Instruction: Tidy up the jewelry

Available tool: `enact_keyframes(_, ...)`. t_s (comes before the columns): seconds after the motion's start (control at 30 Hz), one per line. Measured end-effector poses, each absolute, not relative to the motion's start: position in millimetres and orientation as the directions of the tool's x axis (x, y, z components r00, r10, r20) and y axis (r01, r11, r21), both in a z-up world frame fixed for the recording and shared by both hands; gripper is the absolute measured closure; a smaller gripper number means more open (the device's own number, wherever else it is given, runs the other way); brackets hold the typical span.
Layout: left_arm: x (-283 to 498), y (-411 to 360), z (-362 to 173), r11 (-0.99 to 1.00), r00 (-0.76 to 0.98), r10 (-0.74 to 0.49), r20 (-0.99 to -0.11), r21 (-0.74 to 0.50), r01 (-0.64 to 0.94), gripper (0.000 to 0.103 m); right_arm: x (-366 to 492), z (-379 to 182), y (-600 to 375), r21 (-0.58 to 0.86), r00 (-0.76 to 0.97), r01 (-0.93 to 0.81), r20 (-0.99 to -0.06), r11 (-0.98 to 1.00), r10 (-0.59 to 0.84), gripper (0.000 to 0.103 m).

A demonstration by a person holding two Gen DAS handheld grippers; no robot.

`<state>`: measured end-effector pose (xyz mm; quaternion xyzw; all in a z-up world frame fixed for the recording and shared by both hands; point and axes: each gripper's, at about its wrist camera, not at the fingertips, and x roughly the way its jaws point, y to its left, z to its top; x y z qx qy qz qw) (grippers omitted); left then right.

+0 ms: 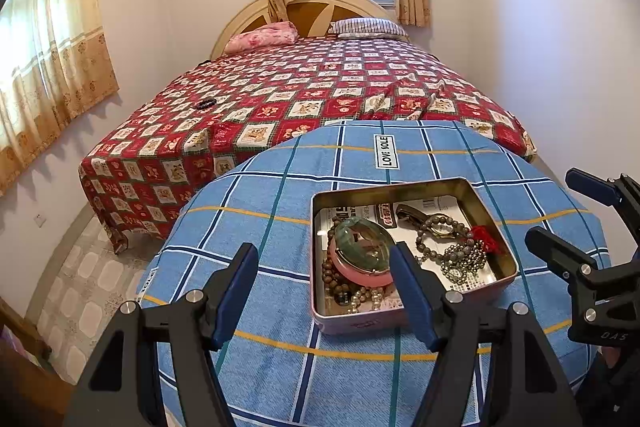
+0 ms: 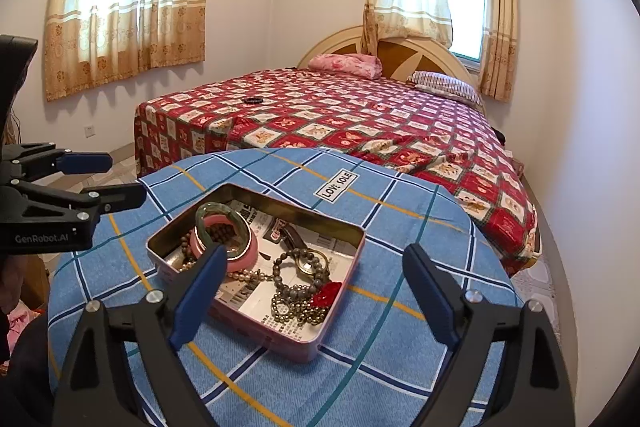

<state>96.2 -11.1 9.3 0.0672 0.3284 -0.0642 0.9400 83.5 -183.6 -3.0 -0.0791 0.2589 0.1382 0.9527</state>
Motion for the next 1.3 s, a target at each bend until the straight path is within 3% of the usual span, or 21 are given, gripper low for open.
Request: enact_keyframes(1.3, 99.2, -6.5, 0.4, 0.987, 0.780, -0.014, -0.626, 0.115, 0.110, 0.034, 84.9, -8.0, -187.2, -0.081, 0.827, -0.297, -0.519, 0.951, 0.214, 0.011)
